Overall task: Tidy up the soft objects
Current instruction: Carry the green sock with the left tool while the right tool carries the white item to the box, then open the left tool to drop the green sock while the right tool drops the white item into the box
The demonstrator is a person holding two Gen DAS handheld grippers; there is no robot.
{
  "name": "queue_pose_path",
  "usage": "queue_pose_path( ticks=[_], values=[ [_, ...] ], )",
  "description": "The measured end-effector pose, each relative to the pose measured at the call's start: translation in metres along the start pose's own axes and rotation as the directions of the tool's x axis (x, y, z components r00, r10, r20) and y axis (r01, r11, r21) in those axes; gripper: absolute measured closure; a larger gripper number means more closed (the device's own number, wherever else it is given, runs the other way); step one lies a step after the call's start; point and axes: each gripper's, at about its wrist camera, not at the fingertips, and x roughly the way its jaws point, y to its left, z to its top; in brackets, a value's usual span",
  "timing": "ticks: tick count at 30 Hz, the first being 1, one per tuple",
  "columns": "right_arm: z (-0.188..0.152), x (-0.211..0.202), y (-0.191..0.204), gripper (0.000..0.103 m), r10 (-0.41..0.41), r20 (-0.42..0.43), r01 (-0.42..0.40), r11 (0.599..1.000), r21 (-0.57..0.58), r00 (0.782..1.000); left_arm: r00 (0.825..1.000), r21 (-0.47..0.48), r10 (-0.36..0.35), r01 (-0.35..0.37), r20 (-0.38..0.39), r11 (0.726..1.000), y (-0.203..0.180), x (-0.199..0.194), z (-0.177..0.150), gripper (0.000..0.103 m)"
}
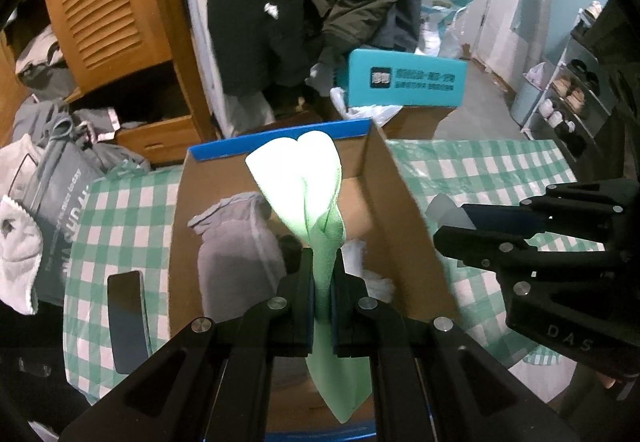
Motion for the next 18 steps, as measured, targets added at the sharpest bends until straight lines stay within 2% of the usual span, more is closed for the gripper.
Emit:
queue_pose_path(
  ticks=[9,11,16,18],
  values=[
    [0.011,0.026,0.005,0.083,0.060,-0.048,-0.059,0.998,0.029,0.997,0.998,-0.062,0.002,-0.006,-0.058,0.998,0.019,0.019,-0.004,0.097],
    [0.012,0.030,0.006,0.080,0.067,-0.050,-0.066,0.997,0.030,0.996,0.998,-0.068,0.004,-0.008,-0.066,0.998,0.020,0.020,-0.005,0.095],
    [0.010,0.038,0.008,0.079,0.073,-0.059,-0.072,0.997,0.021,0.996,0.998,-0.063,0.014,-0.019,-0.067,0.998,0.020,0.020,-0.005,0.076],
    [0.010,0.038,0.006,0.071,0.072,-0.058,-0.070,0.997,0.028,0.996,0.998,-0.061,0.020,-0.023,-0.053,0.998,0.021,0.016,-0.005,0.071]
  ],
)
